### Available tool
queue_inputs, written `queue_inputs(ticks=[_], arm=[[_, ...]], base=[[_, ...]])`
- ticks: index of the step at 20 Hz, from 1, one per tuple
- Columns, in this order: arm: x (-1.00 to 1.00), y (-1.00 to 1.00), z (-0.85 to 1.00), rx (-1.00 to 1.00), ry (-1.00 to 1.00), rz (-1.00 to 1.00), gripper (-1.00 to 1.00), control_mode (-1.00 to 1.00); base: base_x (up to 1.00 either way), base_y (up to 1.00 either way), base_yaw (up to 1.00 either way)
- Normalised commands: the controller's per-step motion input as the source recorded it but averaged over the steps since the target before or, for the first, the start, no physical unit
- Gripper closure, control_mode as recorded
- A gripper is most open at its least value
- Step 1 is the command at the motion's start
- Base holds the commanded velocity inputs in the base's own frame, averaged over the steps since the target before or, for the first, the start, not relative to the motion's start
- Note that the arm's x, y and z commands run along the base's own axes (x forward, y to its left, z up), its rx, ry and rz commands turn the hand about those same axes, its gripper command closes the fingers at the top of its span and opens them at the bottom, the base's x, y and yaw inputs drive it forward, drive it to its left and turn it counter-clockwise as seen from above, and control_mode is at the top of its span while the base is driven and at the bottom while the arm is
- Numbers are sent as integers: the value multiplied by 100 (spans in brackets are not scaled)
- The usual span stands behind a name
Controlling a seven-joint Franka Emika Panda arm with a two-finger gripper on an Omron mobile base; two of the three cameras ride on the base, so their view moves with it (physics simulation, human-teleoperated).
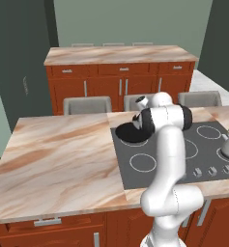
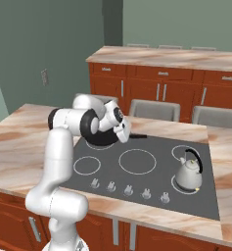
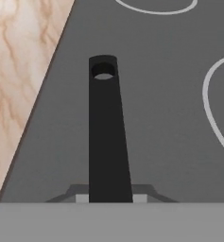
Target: Pick the pan from the cabinet and place it on the stove. Then turn on the stove burner for the pan.
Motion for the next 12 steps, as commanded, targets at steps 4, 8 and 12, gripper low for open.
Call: queue_inputs(ticks=[4,8,12], arm=[[-37,0,-11,0,-5,0,100,-100],[-27,1,-12,0,-2,0,100,-100],[-17,2,-9,0,0,0,-100,-100]], base=[[0,0,0],[0,0,0],[0,0,0]])
